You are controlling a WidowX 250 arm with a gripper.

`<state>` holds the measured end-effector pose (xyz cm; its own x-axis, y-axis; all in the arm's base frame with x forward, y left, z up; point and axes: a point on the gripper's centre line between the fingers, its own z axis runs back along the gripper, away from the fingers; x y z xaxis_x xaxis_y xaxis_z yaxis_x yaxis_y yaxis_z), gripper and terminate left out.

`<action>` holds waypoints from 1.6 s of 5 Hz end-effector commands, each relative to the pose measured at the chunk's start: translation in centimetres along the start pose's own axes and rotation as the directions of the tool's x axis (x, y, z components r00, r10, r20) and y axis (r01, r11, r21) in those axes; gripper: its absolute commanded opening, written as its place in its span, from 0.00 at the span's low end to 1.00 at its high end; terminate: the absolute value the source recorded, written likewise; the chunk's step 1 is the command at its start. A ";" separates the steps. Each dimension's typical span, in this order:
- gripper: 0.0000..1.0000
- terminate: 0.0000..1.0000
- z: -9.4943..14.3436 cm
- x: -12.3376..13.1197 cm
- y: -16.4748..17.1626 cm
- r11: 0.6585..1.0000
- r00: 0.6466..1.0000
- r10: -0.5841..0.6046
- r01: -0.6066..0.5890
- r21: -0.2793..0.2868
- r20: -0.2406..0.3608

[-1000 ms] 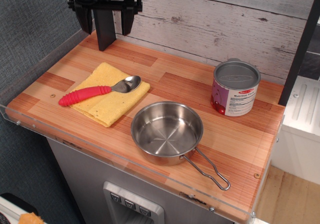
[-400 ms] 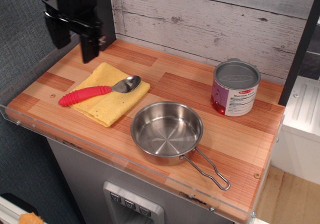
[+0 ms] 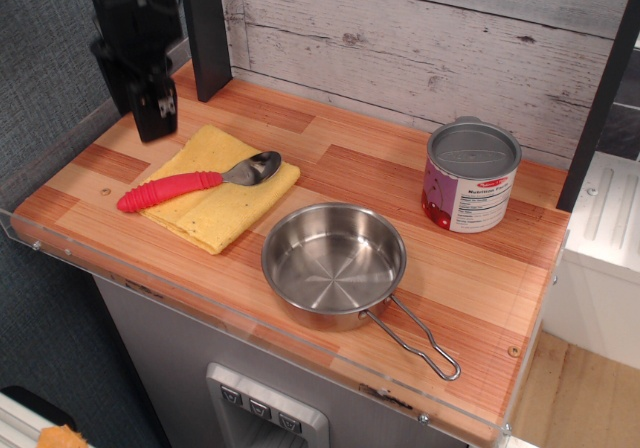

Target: Move red spoon above yellow cloth

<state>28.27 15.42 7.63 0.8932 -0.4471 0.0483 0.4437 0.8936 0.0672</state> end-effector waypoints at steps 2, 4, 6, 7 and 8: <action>1.00 0.00 -1.2 0.5 -0.1 0.994 0.997 -0.075 0.073 0.077 0.019; 1.00 0.00 -2.8 1.2 -0.4 0.991 0.994 -0.112 0.111 0.075 0.008; 1.00 0.00 -4.2 1.2 -0.8 0.988 0.991 -0.134 0.134 0.080 -0.007; 1.00 0.00 -4.4 1.0 -1.1 0.987 0.991 -0.136 0.136 0.083 -0.011; 1.00 0.00 -4.9 0.9 -0.8 0.989 0.992 -0.126 0.126 0.077 -0.009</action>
<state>28.29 13.70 1.53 0.8280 -0.5605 0.0152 0.5547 0.8228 0.1235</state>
